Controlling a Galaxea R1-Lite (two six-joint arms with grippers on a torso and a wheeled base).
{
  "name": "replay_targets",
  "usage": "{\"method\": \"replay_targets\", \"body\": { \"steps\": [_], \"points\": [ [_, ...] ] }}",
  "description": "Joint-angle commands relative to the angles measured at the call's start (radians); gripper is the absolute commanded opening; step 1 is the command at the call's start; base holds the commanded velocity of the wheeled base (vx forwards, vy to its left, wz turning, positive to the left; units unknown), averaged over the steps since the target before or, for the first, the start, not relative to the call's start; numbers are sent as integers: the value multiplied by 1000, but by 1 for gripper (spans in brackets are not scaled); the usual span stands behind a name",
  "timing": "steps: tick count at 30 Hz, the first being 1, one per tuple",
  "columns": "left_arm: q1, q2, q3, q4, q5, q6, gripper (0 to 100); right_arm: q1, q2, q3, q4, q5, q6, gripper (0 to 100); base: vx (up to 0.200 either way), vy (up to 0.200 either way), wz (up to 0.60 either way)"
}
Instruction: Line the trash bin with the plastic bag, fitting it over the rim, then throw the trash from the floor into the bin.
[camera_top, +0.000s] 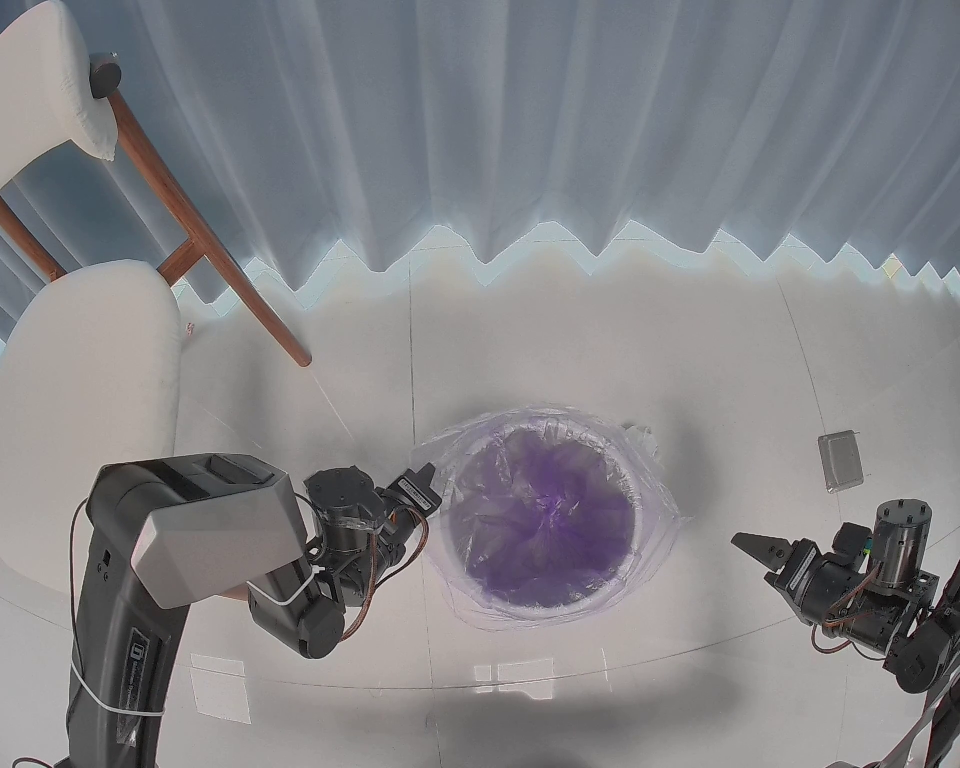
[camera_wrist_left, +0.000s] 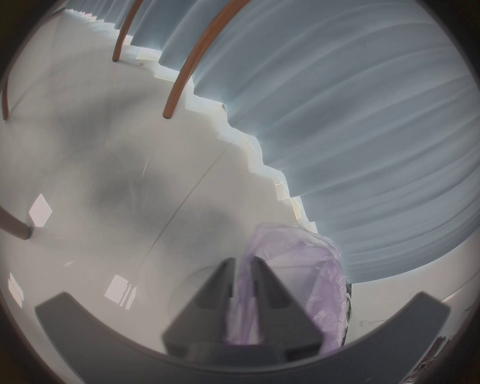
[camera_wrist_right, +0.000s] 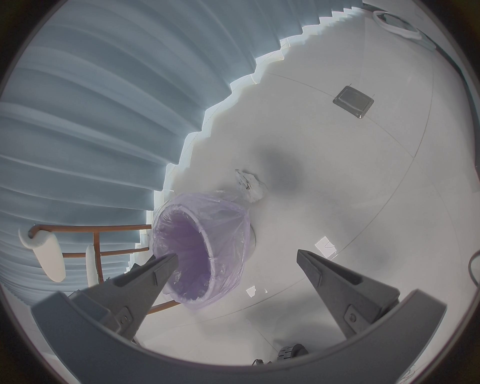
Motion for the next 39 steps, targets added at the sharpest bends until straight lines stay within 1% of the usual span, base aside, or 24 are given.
{"method": "replay_targets", "body": {
  "steps": [1, 4, 9, 16, 22, 27, 28, 32, 36, 37, 39],
  "points": [
    [4, 11, 2, 1, 4, -1, 0, 2, 11, 16, -1, 0, -2, 100, 0, 0, 0],
    [7, 17, 3, -1, 7, 0, 0, 2, 11, 16, -1, 0, -2, 100, 0, 0, 0],
    [18, 77, -4, -5, 7, 8, 0, 2, 11, 16, -3, 0, -2, 100, 0, 0, 0],
    [46, 155, -70, -5, 8, 13, 0, 2, 11, 16, -1, 0, -3, 100, 0, 0, 0],
    [50, 177, -87, -8, 8, 13, 0, 2, 11, 16, -1, 0, -3, 100, 0, 0, 0],
    [50, 197, -99, -39, 5, 16, 0, 2, 11, 16, -1, 0, -2, 100, 0, 0, 0],
    [50, 197, -99, -39, 5, 16, 100, 2, 11, 16, -1, 0, -2, 100, 0, 0, 0],
    [46, 185, -72, -48, 4, 11, 100, 2, 11, 16, -1, 0, -2, 100, 0, 0, 0],
    [41, 132, -21, -77, 11, 7, 100, 2, 9, 16, -3, 0, -2, 100, 0, 0, 0],
    [44, 73, 42, -76, 13, 7, 100, 2, 9, 16, -3, 0, 0, 100, 0, 0, 0],
    [44, 24, 95, -77, 14, 5, 100, 2, 11, 16, -1, 0, 2, 100, 0, 0, 0]
  ]
}}
